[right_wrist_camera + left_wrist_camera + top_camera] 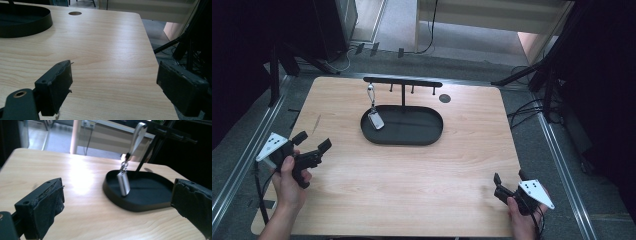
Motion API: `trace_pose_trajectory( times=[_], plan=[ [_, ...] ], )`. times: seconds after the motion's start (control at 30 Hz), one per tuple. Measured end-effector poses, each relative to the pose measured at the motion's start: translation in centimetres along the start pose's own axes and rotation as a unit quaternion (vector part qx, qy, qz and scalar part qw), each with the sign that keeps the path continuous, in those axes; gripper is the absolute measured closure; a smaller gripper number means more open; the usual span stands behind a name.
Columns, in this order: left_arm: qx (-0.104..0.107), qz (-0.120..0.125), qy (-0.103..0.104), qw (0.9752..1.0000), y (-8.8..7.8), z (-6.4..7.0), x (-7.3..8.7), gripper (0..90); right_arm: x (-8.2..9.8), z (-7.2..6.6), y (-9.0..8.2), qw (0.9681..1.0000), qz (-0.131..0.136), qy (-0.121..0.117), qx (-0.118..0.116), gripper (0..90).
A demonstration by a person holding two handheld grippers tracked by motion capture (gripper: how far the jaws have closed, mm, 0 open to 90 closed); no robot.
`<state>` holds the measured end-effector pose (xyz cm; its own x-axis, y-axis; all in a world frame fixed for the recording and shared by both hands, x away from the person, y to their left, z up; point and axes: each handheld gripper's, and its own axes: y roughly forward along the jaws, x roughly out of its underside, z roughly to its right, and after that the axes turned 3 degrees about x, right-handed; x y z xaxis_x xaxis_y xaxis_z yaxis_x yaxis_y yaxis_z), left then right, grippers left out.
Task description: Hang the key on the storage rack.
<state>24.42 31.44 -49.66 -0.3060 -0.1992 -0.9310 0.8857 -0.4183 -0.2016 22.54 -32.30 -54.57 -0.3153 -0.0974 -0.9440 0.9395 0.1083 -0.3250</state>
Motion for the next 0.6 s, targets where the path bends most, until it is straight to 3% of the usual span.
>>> trace_pose_trajectory(
  times=[0.27,0.6],
  plan=[
    [-0.025,-0.002,-0.012,0.9996,-3.1,-1.9,2.5,0.0,0.0,0.0,0.0,1.0000,-0.001,-0.002,0.001,13.1],
    [-0.054,-0.003,-0.004,0.9985,-6.8,-4.1,3.5,0.0,0.0,-0.1,0.0,1.0000,-0.002,-0.002,0.002,13.1]
  ],
)
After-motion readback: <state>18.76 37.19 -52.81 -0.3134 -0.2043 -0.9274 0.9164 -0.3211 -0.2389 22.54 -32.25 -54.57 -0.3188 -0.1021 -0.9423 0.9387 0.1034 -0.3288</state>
